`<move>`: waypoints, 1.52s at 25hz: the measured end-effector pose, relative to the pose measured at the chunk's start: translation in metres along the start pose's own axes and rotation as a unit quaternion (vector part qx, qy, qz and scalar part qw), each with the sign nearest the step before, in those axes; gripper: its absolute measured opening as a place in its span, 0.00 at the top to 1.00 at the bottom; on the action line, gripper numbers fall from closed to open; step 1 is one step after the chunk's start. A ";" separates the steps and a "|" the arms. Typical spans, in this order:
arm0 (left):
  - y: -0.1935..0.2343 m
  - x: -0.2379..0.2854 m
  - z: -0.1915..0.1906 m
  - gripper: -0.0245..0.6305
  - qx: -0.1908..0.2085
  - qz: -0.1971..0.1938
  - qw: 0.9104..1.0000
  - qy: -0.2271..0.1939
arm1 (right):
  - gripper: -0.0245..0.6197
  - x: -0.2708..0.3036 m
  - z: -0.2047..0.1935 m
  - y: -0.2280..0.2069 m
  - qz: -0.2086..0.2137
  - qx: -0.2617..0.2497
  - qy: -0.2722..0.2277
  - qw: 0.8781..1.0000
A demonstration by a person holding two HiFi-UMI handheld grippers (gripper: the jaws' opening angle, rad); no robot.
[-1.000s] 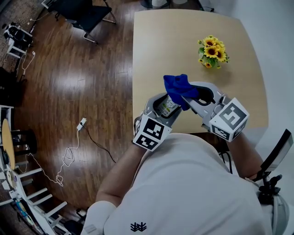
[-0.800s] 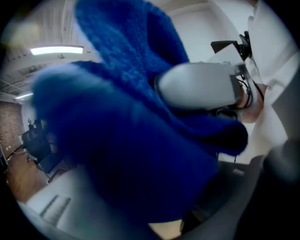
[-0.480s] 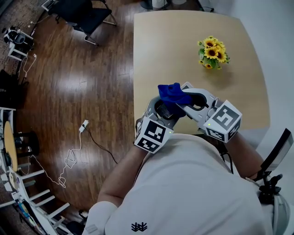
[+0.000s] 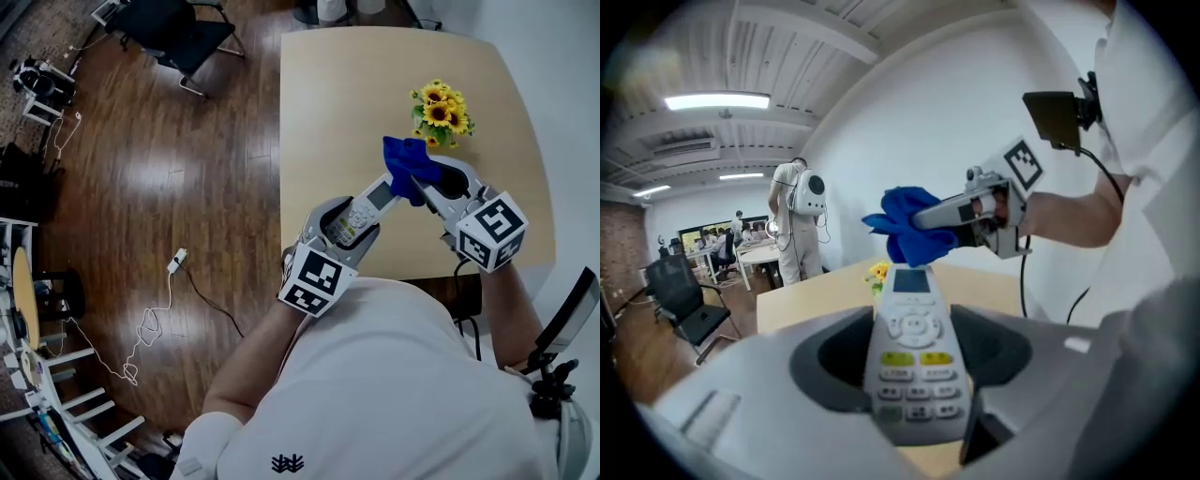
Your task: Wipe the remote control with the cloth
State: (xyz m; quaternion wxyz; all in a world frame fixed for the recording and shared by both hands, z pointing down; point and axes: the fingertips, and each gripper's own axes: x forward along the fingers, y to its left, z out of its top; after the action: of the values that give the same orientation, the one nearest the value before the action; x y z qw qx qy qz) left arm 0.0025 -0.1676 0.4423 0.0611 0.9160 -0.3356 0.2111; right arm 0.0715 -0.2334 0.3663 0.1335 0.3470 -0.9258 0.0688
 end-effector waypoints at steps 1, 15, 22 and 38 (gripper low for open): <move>0.000 0.000 0.001 0.54 0.000 0.000 1.000 0.000 | 0.83 -0.001 0.001 -0.003 -0.005 0.001 -0.001 1.000; -0.001 0.006 0.000 0.54 -0.006 -0.005 1.000 0.002 | 0.83 0.017 0.015 0.130 0.165 -0.023 -0.020 0.986; -0.006 -0.001 -0.006 0.54 -0.006 -0.004 1.000 0.002 | 0.83 0.021 -0.006 0.097 0.126 -0.008 0.001 0.992; 0.055 0.000 -0.073 0.54 -0.118 0.128 0.984 0.038 | 0.83 -0.023 -0.083 -0.027 -0.034 0.068 0.069 0.995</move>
State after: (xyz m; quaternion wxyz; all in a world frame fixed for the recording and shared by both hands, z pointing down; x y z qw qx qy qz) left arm -0.0577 -0.1909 0.5063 0.1541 0.8432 -0.4702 0.2103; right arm 0.1223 -0.2206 0.4397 0.1757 0.3813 -0.8951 0.1504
